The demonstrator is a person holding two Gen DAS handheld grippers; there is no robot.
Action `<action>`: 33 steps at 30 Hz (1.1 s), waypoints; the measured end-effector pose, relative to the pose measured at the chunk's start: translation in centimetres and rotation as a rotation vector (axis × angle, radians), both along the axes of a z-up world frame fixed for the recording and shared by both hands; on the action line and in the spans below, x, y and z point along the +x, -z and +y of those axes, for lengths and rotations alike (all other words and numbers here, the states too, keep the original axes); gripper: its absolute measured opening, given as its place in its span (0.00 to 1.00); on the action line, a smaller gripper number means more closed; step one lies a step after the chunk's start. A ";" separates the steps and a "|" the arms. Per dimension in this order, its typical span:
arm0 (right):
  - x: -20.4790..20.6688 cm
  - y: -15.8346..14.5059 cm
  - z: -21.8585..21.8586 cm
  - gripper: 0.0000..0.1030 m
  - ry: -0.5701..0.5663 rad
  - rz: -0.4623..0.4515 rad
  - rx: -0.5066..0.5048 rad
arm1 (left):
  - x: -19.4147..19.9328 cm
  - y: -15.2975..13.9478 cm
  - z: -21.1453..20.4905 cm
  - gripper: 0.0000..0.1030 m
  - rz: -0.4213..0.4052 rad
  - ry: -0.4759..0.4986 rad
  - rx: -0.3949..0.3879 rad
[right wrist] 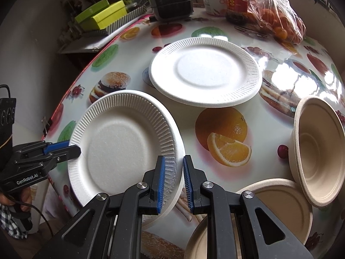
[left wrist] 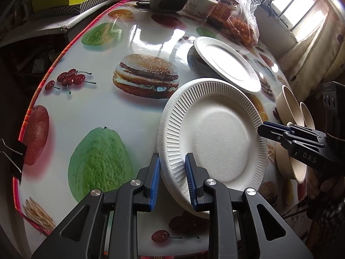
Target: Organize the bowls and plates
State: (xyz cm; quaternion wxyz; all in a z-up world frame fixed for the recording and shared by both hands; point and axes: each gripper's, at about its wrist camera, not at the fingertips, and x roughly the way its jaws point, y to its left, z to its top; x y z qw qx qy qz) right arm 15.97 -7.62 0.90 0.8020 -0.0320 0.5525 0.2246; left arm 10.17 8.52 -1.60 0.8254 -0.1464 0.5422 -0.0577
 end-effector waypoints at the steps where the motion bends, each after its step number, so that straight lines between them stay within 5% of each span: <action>1: 0.0 0.0 0.0 0.17 -0.001 -0.001 -0.002 | 0.0 0.0 0.0 0.24 0.000 0.001 0.002; 33: -0.1 0.1 -0.2 0.22 0.017 0.003 0.004 | 0.1 0.7 -0.6 0.29 0.024 0.005 0.066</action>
